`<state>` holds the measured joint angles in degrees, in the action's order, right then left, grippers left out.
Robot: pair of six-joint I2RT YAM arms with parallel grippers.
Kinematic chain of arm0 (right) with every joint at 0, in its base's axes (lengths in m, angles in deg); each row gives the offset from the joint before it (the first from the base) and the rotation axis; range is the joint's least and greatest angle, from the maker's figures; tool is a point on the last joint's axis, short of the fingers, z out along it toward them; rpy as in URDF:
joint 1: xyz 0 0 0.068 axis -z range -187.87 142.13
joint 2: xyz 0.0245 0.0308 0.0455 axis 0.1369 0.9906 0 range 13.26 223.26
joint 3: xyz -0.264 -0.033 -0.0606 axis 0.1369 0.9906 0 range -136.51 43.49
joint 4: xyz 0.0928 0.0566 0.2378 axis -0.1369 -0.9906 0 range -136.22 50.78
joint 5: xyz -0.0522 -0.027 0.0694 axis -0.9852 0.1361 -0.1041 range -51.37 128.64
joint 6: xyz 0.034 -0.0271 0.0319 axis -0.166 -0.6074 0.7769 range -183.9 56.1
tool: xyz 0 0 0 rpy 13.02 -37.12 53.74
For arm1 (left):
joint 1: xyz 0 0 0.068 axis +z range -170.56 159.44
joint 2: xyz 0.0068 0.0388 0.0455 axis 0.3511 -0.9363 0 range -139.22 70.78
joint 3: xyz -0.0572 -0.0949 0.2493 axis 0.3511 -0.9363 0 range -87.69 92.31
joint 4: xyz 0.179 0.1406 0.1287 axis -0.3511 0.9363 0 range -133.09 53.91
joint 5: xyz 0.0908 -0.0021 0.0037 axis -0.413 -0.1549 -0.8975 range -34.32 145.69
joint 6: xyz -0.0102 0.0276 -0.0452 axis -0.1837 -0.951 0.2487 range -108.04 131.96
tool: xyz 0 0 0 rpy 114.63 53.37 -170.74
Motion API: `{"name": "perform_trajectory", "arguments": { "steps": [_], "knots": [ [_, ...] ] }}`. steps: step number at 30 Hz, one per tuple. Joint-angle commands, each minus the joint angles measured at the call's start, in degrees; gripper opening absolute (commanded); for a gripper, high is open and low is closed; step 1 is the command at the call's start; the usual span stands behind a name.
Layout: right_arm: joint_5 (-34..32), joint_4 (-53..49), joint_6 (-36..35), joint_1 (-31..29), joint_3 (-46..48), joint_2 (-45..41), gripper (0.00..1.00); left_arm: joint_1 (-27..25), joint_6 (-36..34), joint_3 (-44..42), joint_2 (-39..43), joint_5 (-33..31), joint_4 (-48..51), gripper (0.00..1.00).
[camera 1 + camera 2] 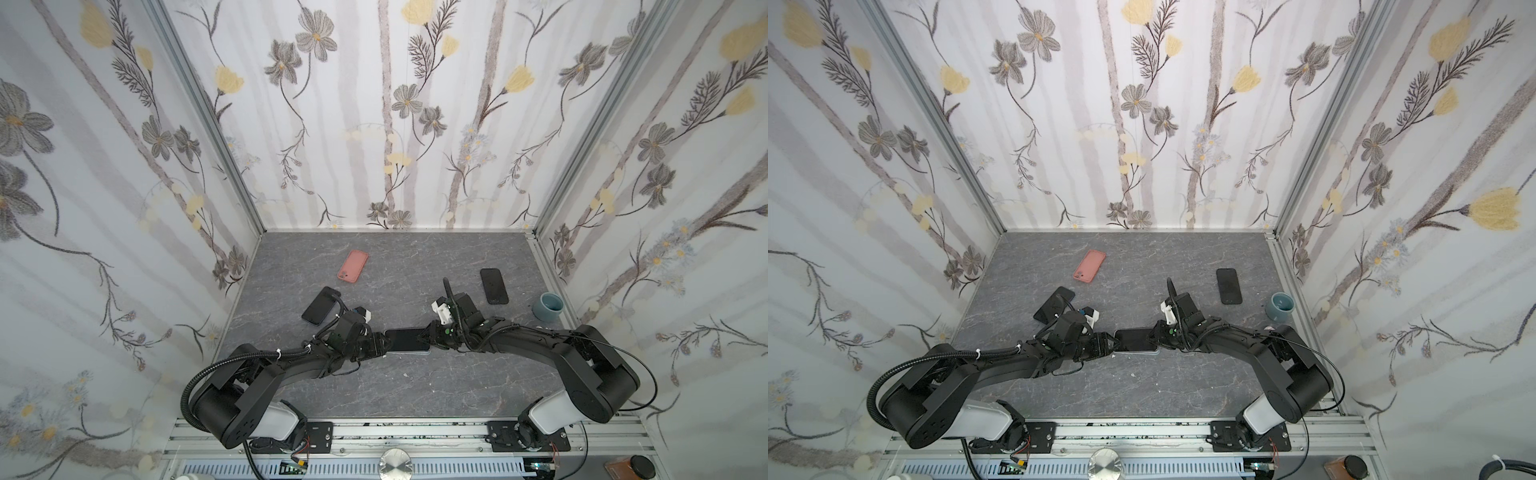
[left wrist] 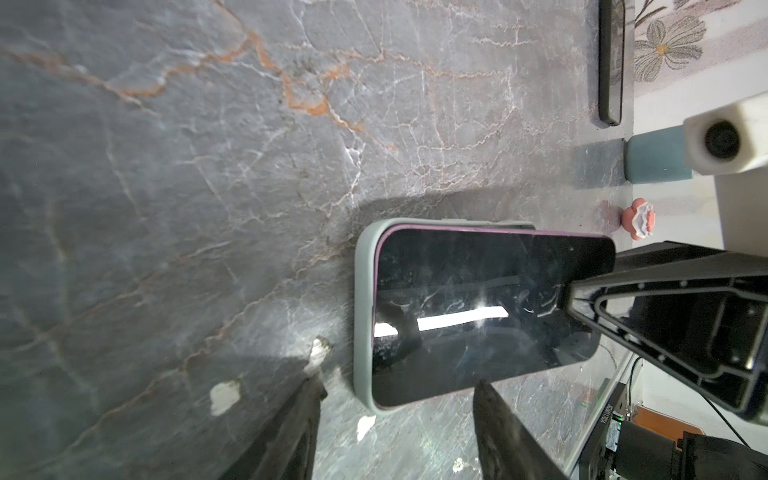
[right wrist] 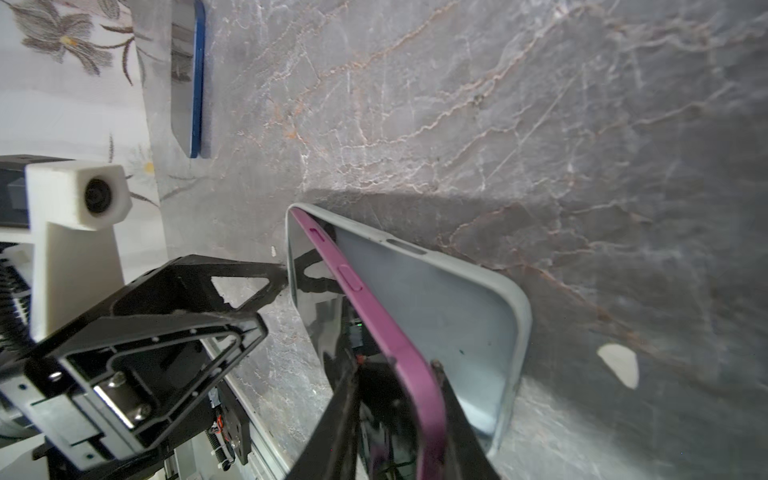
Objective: Put the phone into the phone case
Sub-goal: 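Press the phone into the case with the right gripper while the left holds it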
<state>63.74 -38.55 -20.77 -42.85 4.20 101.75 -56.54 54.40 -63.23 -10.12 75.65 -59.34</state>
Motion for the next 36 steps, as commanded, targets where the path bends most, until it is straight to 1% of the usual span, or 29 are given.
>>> {"name": "perform_trajectory", "arguments": {
  "steps": [1,11,19,25,28,32,33,36],
  "knots": [
    [-4.23,-3.61,-1.43,-0.31,-0.38,0.11,0.29,0.03,0.19,-0.14,0.31,-0.89,0.85,0.61],
    [-5.73,-5.55,-2.17,-0.56,-1.71,-1.19,0.39,-0.07,-0.55,0.66,0.29,-1.51,1.94,0.6],
    [-8.36,-8.87,-2.88,-0.43,-2.06,-3.72,0.42,0.04,-2.77,2.76,0.48,-3.34,4.53,0.58],
    [-8.32,-9.18,-2.54,-0.31,0.29,-6.08,0.38,0.14,-4.59,4.6,-0.23,-4.49,5.88,0.51],
    [-7.68,-8.85,-2.49,-0.18,1.18,-6.06,0.35,0.4,-4.79,5.46,-1.59,-4.78,5.79,0.46],
    [-6.5,-8.2,-2.36,-0.14,1.82,-5.56,0.3,0.64,-4.99,6.55,-3.58,-4.32,5.54,0.45],
    [-6.34,-8.06,-2.34,-0.11,1.98,-5.44,0.3,0.61,-5.13,6.63,-3.91,-4.08,5.28,0.41],
    [-5.45,-7.51,-2.35,-0.09,2.02,-4.76,0.26,0.74,-5.13,6.65,-4.68,-3.84,4.96,0.4]
  ]
}}
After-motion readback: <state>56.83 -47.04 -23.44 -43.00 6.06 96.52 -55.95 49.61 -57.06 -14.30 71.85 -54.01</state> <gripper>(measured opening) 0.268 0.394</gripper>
